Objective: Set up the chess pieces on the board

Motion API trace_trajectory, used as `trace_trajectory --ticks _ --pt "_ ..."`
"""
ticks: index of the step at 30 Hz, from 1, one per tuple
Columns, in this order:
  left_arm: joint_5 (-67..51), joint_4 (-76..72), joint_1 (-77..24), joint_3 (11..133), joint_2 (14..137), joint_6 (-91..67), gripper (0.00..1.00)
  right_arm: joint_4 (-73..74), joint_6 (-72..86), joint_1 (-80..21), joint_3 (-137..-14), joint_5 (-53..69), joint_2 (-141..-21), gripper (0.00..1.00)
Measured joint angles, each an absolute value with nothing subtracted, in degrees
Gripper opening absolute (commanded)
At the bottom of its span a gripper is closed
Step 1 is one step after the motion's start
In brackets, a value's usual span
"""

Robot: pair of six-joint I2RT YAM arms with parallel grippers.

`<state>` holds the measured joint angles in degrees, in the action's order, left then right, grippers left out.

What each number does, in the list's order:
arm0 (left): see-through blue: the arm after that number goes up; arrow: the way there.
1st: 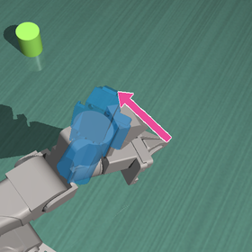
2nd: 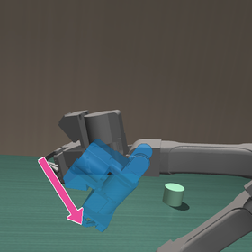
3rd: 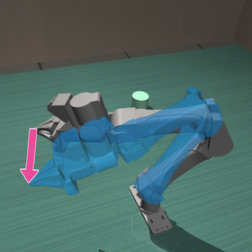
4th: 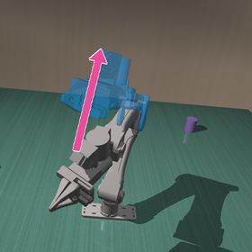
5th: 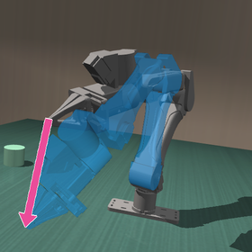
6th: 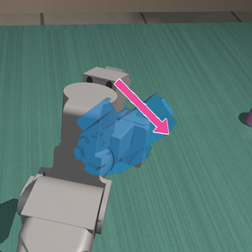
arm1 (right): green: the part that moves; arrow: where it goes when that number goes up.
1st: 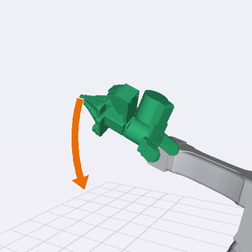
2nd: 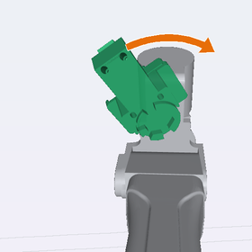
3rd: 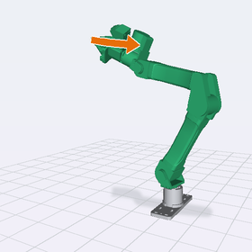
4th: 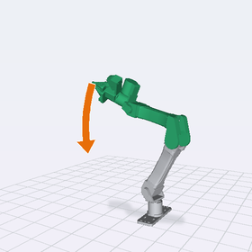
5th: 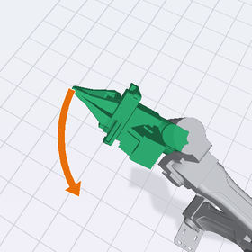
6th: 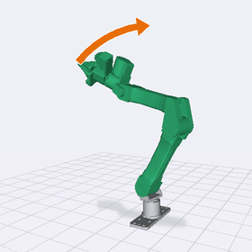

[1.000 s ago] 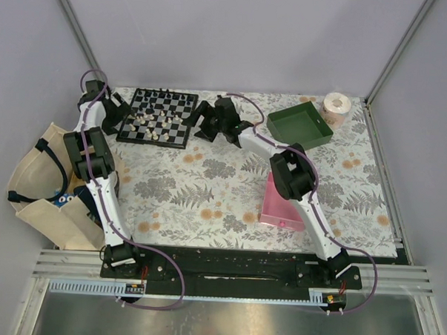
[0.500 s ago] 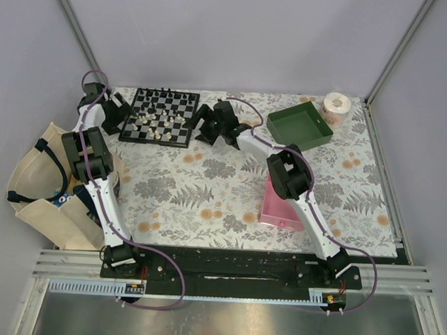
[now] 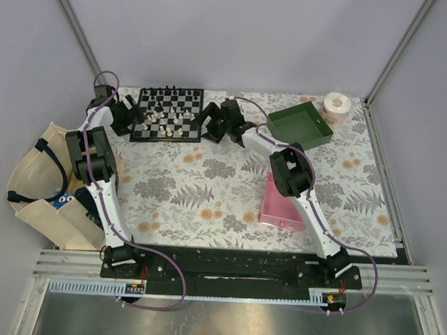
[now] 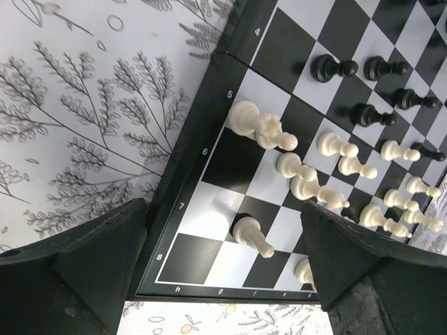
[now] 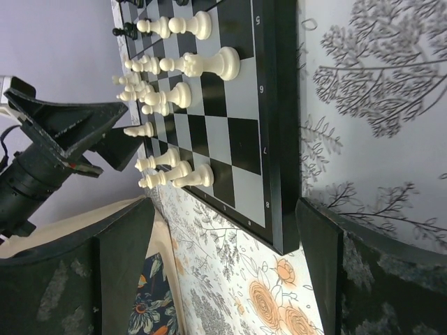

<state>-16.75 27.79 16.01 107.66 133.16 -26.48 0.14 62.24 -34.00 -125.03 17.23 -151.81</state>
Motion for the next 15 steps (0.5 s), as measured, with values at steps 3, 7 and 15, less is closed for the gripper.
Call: trace_trajectory --ticks 3,7,15 --pt "-17.4 25.8 15.6 104.9 131.7 -26.8 0.96 0.2 62.2 -33.3 -125.0 17.7 -151.8 0.92" --pt "-17.7 24.3 15.0 102.0 130.1 -26.7 0.95 -2.0 61.7 -32.6 -122.4 18.2 -151.1 0.92" --pt "-17.7 20.7 13.5 92.2 124.3 -26.7 0.95 -6.2 60.0 -32.4 -109.8 18.0 -143.9 0.92"
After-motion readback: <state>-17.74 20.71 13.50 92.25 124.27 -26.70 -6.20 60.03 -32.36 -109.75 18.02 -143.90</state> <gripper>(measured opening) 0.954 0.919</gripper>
